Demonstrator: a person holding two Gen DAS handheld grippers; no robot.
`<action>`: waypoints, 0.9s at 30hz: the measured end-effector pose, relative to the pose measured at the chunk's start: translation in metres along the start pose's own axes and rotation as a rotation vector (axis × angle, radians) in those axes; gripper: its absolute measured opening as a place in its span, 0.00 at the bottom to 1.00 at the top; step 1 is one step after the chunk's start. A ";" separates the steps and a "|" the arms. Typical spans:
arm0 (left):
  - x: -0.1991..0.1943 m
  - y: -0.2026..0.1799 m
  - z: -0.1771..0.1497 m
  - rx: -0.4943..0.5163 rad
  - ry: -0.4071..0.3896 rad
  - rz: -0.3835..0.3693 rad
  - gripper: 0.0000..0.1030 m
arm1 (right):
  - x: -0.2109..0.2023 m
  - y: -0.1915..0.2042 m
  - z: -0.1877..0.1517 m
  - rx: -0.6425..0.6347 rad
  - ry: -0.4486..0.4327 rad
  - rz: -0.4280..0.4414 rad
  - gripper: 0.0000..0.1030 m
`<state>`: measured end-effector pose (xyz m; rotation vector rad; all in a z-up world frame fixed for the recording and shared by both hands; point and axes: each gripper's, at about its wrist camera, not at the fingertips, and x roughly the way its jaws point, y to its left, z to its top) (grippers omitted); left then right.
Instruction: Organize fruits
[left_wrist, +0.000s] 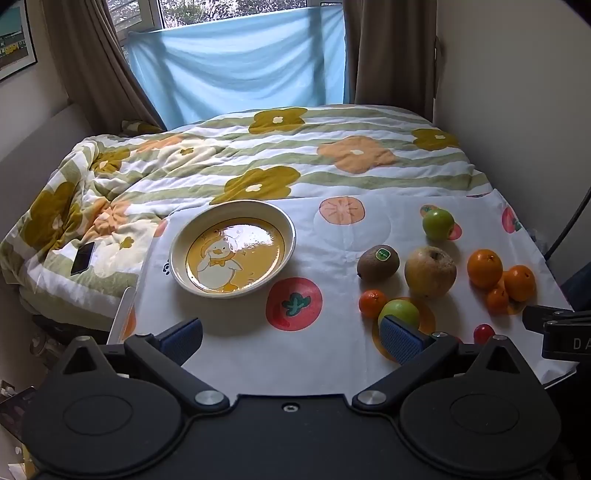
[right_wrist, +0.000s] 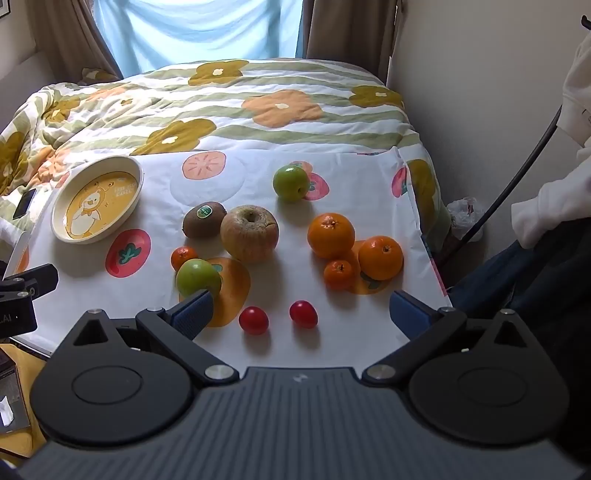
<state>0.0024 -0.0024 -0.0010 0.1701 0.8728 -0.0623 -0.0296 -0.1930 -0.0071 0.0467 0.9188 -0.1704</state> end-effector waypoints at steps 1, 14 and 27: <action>0.001 -0.001 0.001 0.002 0.003 0.003 1.00 | 0.000 0.000 0.000 -0.001 0.000 0.000 1.00; -0.005 -0.002 -0.004 -0.010 -0.027 -0.008 1.00 | -0.002 -0.002 -0.002 -0.001 -0.005 0.001 1.00; -0.008 -0.006 -0.004 0.003 -0.037 -0.009 1.00 | -0.004 -0.003 -0.002 -0.001 -0.007 0.001 1.00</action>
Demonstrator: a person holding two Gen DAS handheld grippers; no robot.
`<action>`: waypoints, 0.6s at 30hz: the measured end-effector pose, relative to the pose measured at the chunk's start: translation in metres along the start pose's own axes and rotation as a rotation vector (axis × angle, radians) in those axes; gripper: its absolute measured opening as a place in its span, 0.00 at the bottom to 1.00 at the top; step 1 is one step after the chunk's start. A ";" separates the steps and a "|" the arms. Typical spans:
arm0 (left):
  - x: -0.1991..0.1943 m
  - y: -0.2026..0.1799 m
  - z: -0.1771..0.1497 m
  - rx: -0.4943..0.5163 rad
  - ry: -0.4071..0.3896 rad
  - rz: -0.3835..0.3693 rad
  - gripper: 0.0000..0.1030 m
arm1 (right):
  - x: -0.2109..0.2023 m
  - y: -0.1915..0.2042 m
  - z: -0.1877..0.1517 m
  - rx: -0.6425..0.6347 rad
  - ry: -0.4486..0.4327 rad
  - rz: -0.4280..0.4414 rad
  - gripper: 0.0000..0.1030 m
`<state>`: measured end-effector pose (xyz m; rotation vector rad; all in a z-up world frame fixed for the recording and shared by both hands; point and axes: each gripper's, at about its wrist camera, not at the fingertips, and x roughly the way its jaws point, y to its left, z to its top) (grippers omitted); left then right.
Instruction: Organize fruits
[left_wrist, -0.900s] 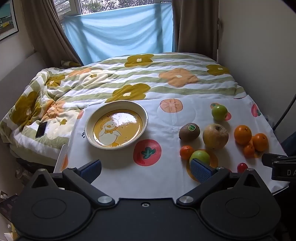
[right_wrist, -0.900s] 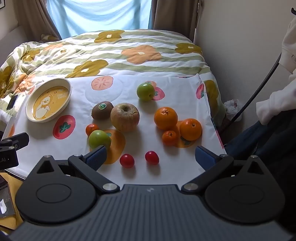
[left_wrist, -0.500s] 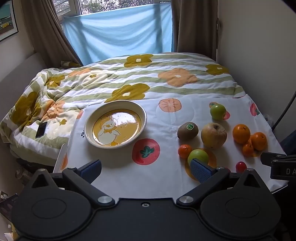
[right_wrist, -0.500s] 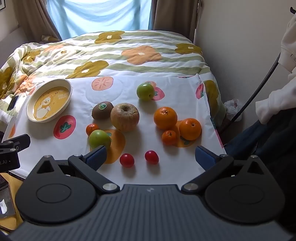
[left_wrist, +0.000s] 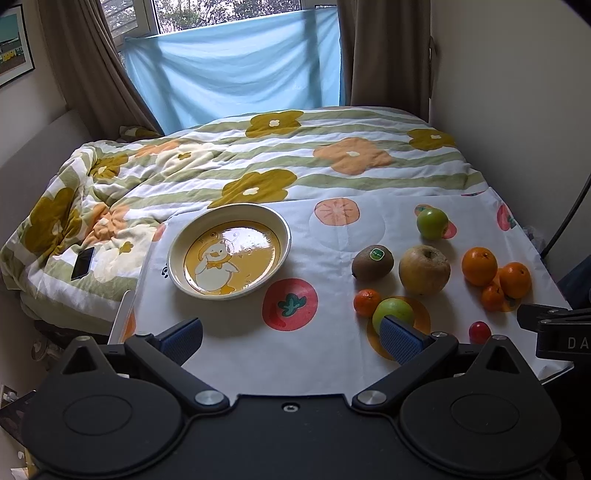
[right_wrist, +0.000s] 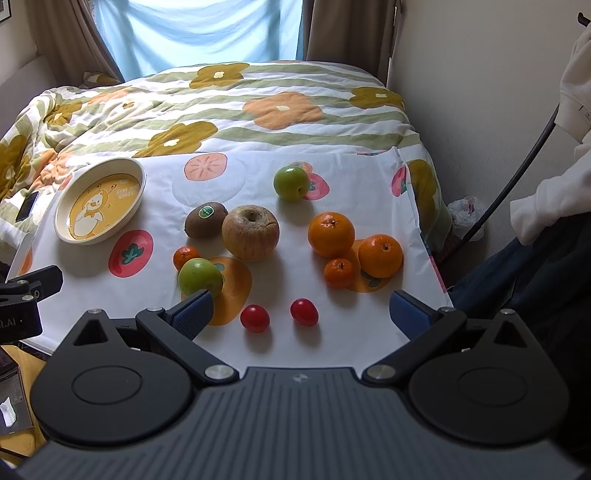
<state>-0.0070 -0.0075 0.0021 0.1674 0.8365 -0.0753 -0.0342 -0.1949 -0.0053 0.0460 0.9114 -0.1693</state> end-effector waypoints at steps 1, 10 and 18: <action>0.000 0.000 0.000 0.001 -0.001 0.000 1.00 | 0.000 0.000 0.000 0.002 0.000 0.001 1.00; 0.000 0.000 0.000 0.001 -0.001 0.000 1.00 | 0.000 0.001 0.000 0.002 0.000 0.003 1.00; 0.000 -0.001 0.000 0.001 -0.001 0.001 1.00 | 0.000 0.002 0.001 0.003 -0.001 0.003 1.00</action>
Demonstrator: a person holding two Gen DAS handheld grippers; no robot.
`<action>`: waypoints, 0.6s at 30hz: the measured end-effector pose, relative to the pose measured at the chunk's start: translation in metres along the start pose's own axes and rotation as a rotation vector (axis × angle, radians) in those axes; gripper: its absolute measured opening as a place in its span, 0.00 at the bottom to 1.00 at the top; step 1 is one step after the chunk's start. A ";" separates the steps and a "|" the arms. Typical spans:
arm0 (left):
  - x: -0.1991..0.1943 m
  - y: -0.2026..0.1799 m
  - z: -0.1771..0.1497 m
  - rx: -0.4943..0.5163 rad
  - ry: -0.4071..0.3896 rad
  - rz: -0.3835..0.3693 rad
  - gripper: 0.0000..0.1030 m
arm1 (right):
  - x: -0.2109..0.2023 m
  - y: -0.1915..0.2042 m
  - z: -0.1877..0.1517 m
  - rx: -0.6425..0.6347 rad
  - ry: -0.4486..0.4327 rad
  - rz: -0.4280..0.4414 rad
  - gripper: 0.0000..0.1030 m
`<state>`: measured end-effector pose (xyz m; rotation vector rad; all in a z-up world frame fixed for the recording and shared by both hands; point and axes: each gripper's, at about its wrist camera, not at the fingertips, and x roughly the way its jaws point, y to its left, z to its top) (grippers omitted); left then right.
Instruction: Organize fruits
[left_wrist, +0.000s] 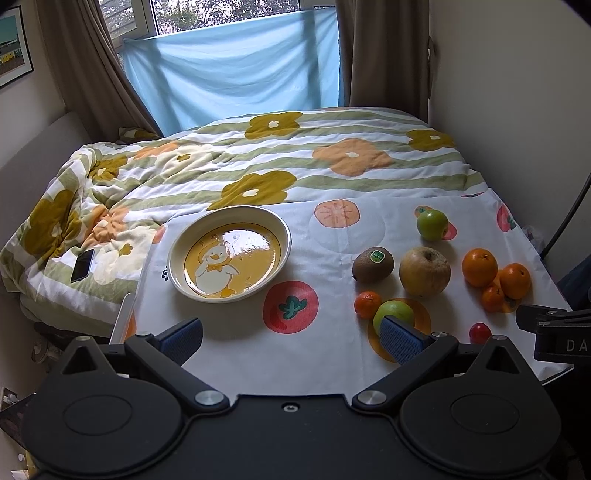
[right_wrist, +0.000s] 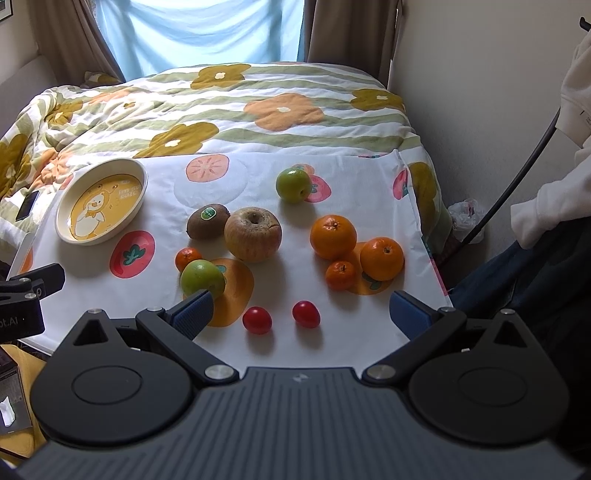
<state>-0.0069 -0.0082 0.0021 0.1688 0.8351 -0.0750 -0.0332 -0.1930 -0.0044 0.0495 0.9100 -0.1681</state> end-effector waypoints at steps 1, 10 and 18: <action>0.000 0.000 0.000 0.000 0.000 0.000 1.00 | 0.000 0.000 0.000 0.000 -0.001 0.000 1.00; 0.001 0.001 0.004 0.005 -0.001 -0.001 1.00 | 0.004 0.000 0.001 0.000 -0.001 0.000 1.00; 0.001 0.001 0.004 0.006 -0.001 0.000 1.00 | 0.001 0.001 0.002 -0.001 -0.001 0.001 1.00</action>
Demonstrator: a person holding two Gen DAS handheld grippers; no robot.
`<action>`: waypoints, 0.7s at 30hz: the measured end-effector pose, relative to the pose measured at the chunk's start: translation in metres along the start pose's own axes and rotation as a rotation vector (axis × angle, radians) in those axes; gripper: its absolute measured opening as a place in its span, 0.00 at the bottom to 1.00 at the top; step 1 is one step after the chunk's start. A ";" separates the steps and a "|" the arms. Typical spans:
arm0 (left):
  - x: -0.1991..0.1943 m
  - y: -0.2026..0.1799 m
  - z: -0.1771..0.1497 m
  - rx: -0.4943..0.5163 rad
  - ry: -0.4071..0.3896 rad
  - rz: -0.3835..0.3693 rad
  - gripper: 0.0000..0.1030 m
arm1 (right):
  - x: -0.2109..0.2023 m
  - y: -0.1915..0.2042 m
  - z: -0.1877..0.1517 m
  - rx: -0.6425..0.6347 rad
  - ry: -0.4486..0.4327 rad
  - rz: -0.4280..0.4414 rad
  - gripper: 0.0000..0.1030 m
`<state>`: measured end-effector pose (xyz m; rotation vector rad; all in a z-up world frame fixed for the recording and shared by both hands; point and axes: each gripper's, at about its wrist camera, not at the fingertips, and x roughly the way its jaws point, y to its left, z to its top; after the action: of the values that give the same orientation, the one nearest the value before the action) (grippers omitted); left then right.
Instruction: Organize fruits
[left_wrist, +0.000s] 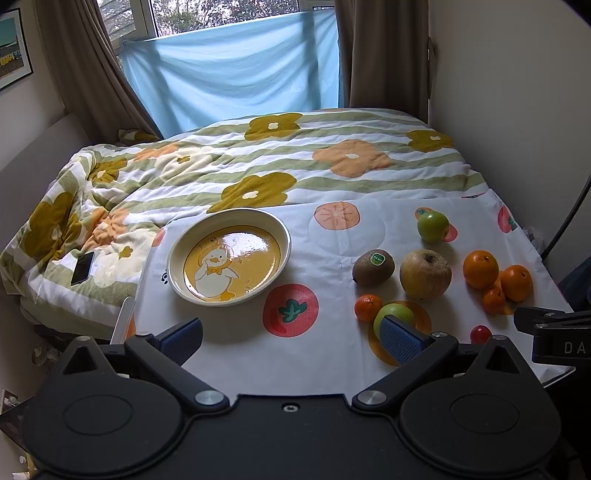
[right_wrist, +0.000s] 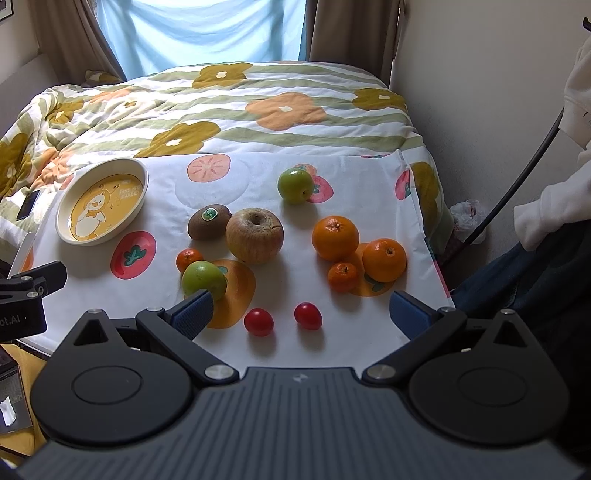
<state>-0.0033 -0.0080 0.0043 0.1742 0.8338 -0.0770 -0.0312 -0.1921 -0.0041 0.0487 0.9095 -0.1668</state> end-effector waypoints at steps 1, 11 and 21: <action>0.000 0.000 0.000 0.000 0.001 0.000 1.00 | 0.000 0.000 0.000 0.000 0.000 0.001 1.00; 0.001 0.001 0.003 -0.001 0.001 0.000 1.00 | 0.003 -0.001 0.001 0.001 0.001 0.002 1.00; 0.002 0.002 0.003 0.000 0.001 0.000 1.00 | 0.005 -0.001 0.002 0.003 0.004 0.002 1.00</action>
<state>0.0003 -0.0066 0.0055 0.1745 0.8351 -0.0770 -0.0268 -0.1939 -0.0062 0.0523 0.9131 -0.1665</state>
